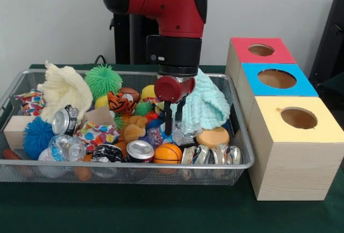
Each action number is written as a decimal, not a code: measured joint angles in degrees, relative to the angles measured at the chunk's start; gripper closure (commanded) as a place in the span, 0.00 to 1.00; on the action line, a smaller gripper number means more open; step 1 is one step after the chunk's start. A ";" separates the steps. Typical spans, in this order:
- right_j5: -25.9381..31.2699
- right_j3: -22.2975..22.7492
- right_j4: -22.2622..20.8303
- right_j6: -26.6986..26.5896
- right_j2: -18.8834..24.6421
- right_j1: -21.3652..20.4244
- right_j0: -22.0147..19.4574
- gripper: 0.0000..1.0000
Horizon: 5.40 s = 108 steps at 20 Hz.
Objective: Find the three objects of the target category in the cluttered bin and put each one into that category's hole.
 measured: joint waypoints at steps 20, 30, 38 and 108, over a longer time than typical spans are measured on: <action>-0.87 -3.79 0.00 0.00 -1.36 4.36 -1.48 0.00; -0.87 -2.38 0.01 0.00 -0.06 3.24 -2.24 0.00; -0.87 -1.61 0.27 0.00 0.68 2.45 -1.99 0.00; 7.70 28.82 38.78 10.86 -8.98 -29.47 16.47 1.00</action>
